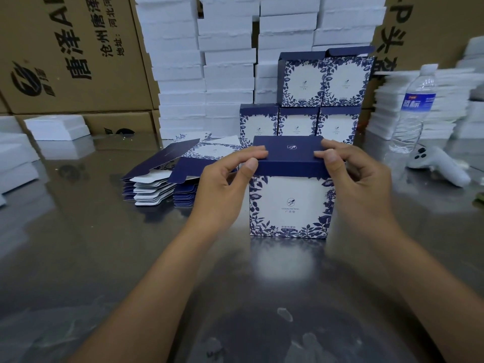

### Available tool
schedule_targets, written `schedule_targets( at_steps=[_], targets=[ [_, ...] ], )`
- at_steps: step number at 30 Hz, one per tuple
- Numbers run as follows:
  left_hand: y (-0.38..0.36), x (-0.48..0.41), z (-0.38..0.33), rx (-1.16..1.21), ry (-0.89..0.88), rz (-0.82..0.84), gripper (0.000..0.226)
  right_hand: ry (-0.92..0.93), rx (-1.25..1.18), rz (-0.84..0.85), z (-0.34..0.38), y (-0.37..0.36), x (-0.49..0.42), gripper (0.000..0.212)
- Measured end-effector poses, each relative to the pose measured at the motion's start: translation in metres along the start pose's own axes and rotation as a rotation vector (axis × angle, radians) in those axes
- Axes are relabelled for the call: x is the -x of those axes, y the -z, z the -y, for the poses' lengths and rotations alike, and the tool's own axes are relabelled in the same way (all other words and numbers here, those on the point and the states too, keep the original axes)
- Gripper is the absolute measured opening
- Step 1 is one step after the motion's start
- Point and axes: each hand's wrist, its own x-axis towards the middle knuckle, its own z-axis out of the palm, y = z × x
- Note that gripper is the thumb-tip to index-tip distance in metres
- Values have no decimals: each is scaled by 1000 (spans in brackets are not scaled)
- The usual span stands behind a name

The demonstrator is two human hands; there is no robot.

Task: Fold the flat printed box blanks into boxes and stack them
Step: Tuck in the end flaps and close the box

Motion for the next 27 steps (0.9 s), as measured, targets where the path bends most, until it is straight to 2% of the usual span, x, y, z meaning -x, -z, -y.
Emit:
schedule_targets(
  at_steps=[6,13,16,18,20,24,27],
  targets=[
    [2,0,0,0,1,41,30,-64,-57,-58,-8,4,0,27],
    [1,0,1,18,15,22,30,-61,-43,-91,-11,2,-2,26],
    [-4,4,3,29,15,-3,29,28,80,-134,-1,0,4,11],
    [-10,9,7,57,40,-8,32,126,235,-143,7,-3,11,9],
    [-15,11,12,54,60,-26,35,144,365,-87,14,-8,20,24],
    [-19,13,15,34,85,-77,35,34,505,83,19,-16,33,69],
    [-23,15,13,2,69,-92,36,7,579,99,19,-25,40,95]
  ],
)
